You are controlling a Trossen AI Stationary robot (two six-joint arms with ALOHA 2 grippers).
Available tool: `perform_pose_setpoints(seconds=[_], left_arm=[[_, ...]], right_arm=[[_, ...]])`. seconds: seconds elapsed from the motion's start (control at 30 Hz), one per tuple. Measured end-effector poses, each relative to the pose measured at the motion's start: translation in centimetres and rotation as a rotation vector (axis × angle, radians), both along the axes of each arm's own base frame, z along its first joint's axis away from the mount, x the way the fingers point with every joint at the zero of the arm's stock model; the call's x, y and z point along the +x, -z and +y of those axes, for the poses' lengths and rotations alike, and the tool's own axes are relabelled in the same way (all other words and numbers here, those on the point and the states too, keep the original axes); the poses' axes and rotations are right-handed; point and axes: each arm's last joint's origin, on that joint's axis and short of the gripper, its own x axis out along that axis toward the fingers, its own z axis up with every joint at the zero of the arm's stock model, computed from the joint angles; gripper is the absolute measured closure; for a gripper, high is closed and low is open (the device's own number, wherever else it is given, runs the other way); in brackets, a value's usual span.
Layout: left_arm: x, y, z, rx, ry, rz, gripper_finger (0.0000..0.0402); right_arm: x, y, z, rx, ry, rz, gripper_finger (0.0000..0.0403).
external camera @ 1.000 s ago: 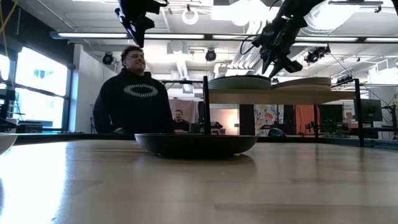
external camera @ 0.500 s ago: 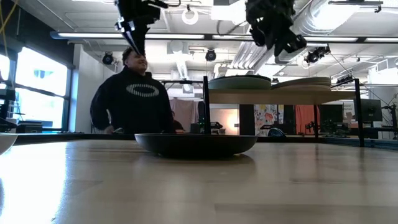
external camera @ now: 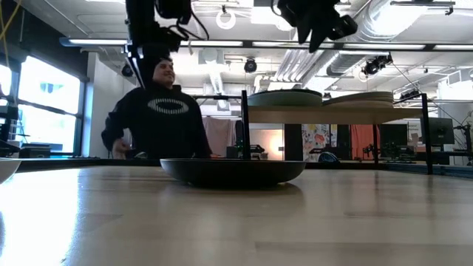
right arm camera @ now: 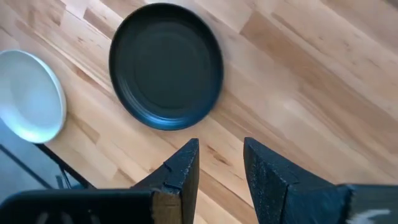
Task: Place and stack plates onto a shelf
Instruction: Stack the black plate on top of the dark blue plate on the shelf
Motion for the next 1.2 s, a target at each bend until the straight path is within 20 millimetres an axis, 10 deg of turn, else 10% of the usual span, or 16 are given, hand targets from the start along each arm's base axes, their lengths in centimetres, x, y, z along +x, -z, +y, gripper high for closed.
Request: perform_pose_setpoints(seconds=[0.53, 1.2], left_arm=[[-0.1, 1.6, -0.1, -0.028, -0.085, -0.017, 0.0266], [0.0, 1.6, -0.3, -0.081, -0.265, -0.124, 0.0266]], right_arm=[[1.6, 8.9, 6.2, 0.049, 0.085, 0.036, 0.0297], [0.8, 17.0, 6.4, 0.014, 0.131, -0.053, 0.0297]])
